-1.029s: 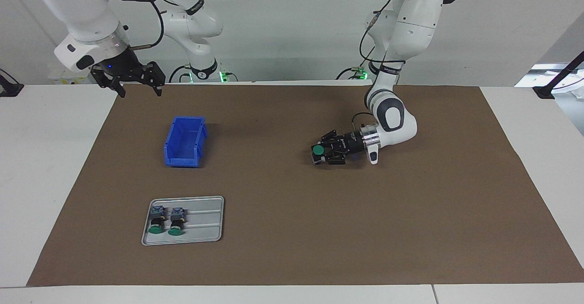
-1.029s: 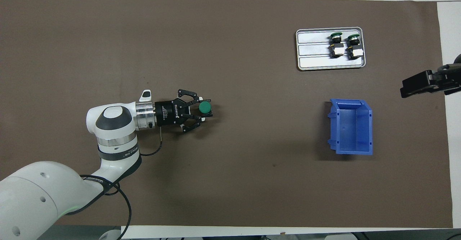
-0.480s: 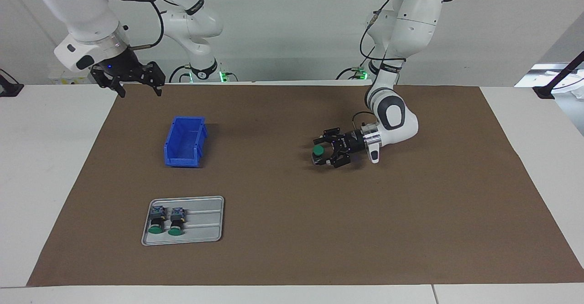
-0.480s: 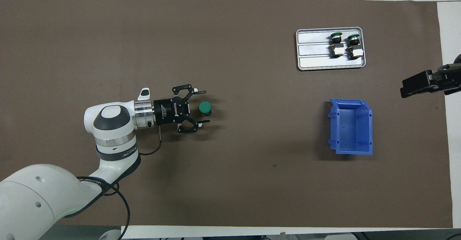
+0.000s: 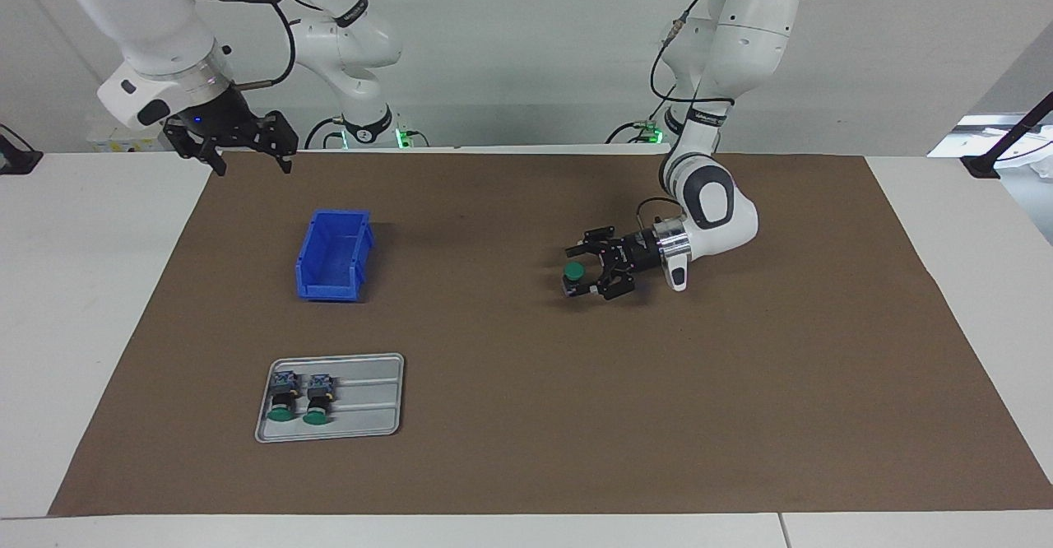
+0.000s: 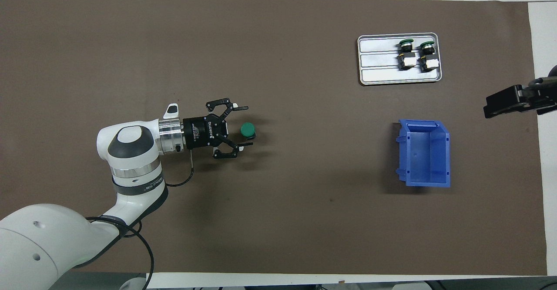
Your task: Place and press button with both arms
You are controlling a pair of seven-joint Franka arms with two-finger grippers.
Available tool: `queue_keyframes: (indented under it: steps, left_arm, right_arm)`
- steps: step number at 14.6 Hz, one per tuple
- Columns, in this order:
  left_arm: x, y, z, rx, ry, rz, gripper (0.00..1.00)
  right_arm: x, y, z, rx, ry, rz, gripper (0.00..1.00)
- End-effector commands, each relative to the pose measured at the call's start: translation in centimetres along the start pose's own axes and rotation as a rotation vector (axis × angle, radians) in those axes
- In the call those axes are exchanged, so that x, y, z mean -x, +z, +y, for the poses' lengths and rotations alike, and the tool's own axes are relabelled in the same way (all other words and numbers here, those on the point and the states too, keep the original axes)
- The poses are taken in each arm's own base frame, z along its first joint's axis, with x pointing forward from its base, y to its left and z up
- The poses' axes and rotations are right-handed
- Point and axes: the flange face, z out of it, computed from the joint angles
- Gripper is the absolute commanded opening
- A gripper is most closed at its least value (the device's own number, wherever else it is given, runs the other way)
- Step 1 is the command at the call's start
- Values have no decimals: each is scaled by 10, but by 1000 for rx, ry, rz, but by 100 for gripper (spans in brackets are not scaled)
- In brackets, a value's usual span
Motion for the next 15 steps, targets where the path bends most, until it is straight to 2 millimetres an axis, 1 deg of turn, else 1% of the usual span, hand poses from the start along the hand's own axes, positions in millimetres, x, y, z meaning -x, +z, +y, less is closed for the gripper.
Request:
queue_keyframes:
  steps: [1, 5, 7, 8, 9, 10, 11, 12, 13, 15]
  left_arm:
    - [26, -18, 2, -25, 23, 45, 100]
    - [59, -59, 25, -89, 106, 181, 100]
    - [67, -70, 33, -127, 153, 238, 100]
    - [70, -83, 42, -159, 204, 295, 100]
    - [77, -93, 50, -198, 244, 343, 100]
    - [81, -103, 55, -225, 268, 401, 100]
    - [84, -107, 58, -269, 306, 454, 100]
    - [88, -117, 63, -303, 340, 504, 100]
    - [92, -138, 71, -330, 346, 543, 100]
    - [111, -163, 89, -423, 384, 639, 100]
  right_arm:
    - [6, 0, 2, -5, -16, 11, 99]
    - [6, 0, 2, -5, -16, 11, 99]
    - [6, 0, 1, -7, -18, 11, 99]
    - [6, 0, 2, -5, -16, 11, 99]
    - [6, 0, 1, -7, -17, 11, 99]
    - [6, 0, 2, -5, -16, 11, 99]
    - [6, 0, 2, -5, -16, 11, 99]
    - [6, 0, 1, -5, -18, 11, 99]
    - [6, 0, 2, -5, -16, 11, 99]
    - [6, 0, 2, -5, -16, 11, 99]
